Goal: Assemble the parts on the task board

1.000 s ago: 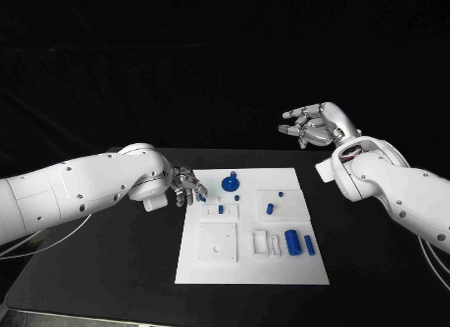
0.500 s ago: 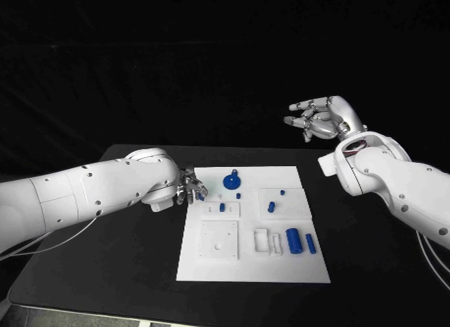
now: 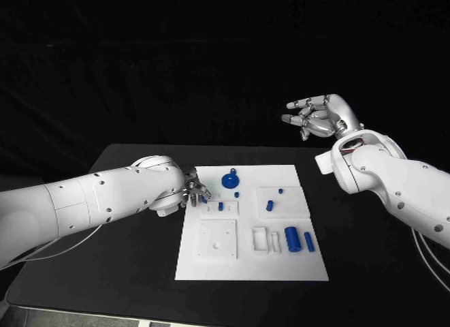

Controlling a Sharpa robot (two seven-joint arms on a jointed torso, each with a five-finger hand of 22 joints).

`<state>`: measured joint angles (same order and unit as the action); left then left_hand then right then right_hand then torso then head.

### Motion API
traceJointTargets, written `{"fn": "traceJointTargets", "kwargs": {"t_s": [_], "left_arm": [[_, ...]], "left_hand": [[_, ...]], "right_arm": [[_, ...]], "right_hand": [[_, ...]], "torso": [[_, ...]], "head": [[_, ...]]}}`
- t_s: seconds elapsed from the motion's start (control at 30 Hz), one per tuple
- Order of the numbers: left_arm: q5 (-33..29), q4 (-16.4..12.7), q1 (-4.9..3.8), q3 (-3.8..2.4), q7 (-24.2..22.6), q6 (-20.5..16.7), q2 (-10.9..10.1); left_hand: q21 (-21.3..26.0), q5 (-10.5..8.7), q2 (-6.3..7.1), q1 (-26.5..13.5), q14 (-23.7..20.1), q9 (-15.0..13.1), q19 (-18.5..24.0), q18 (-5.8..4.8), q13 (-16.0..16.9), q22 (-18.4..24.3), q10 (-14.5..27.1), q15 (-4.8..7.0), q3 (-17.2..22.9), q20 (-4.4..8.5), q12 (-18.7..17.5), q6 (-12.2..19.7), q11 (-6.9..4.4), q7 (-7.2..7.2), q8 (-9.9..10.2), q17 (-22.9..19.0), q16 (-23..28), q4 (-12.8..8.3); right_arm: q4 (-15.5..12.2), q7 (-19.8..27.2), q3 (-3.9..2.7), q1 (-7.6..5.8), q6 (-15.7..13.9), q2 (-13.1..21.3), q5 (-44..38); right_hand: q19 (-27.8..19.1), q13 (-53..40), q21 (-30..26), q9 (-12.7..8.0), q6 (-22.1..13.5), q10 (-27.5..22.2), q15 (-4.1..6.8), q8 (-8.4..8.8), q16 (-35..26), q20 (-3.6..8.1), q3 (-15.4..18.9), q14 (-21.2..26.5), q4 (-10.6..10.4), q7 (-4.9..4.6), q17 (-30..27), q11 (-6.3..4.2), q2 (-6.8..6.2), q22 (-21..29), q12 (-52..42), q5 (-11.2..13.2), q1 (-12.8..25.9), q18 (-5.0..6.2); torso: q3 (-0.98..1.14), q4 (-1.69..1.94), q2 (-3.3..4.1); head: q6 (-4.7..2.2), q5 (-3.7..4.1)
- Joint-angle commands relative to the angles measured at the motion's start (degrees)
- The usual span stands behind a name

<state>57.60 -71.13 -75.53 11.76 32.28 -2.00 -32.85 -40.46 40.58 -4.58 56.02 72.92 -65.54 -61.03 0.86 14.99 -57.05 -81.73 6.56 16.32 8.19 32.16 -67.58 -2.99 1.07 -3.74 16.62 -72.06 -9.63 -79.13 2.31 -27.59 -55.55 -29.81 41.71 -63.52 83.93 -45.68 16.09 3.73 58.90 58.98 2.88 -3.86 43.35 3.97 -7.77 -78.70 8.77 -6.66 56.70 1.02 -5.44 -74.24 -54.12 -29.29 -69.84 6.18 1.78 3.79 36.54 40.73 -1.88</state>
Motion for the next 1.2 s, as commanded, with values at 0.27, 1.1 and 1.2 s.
{"fn": "traceJointTargets", "kwargs": {"t_s": [0.27,1.1,1.2], "left_arm": [[2.66,0.57,0.77,0.07,-1.42,-0.45,1.07],[3.92,0.55,1.51,0.11,-2.43,3.22,1.80],[3.95,0.57,1.55,0.11,-2.38,3.62,1.86]], "left_hand": [[1.79,0.08,-0.13,0.58,0.79,-0.08,-1.05,-0.14,0.18,-1.88,-1.83,0.59,5.61,-0.01,-0.26,-2.14,-1.55,-1.76,-0.19,0.17,0.33,-5.06],[4.58,-0.25,-0.19,0.73,0.70,-0.14,-2.01,-0.22,0.24,-4.83,-1.71,0.55,5.61,-0.05,-0.22,-2.04,-1.47,-1.72,-0.19,0.19,0.42,-5.08],[4.79,-0.28,-0.20,0.75,0.70,-0.12,-2.10,-0.23,0.26,-5.15,-1.74,0.55,5.60,-0.05,-0.18,-2.05,-1.47,-1.73,-0.19,0.20,0.41,-5.13]], "right_arm": [[0.10,-0.10,-0.04,-0.01,0.39,-0.30,0.13],[0.54,-0.25,-0.03,0.01,1.27,-0.81,0.27],[0.59,-0.24,-0.03,0.02,1.36,-0.89,0.28]], "right_hand": [[2.07,0.05,-0.30,-0.06,0.30,-0.05,0.20,0.30,0.18,0.17,-0.05,0.18,-0.16,0.02,-0.06,-0.17,-0.18,0.02,-0.25,-0.10,0.25,1.08],[2.11,0.18,-0.67,-0.06,0.29,-0.07,0.20,0.30,0.14,0.17,-0.24,0.20,0.05,0.00,-0.11,-0.16,0.00,0.01,-0.23,-0.19,0.55,1.10],[2.11,0.18,-0.67,-0.06,0.29,-0.07,0.20,0.30,0.14,0.17,-0.24,0.20,0.05,0.00,-0.11,-0.16,0.00,0.01,-0.23,-0.19,0.55,1.10]], "torso": [[0.00,-0.03,-0.03],[0.01,0.02,-0.05],[0.03,0.00,-0.05]], "head": [[0.03,0.13],[0.36,0.08],[0.32,0.02]]}}
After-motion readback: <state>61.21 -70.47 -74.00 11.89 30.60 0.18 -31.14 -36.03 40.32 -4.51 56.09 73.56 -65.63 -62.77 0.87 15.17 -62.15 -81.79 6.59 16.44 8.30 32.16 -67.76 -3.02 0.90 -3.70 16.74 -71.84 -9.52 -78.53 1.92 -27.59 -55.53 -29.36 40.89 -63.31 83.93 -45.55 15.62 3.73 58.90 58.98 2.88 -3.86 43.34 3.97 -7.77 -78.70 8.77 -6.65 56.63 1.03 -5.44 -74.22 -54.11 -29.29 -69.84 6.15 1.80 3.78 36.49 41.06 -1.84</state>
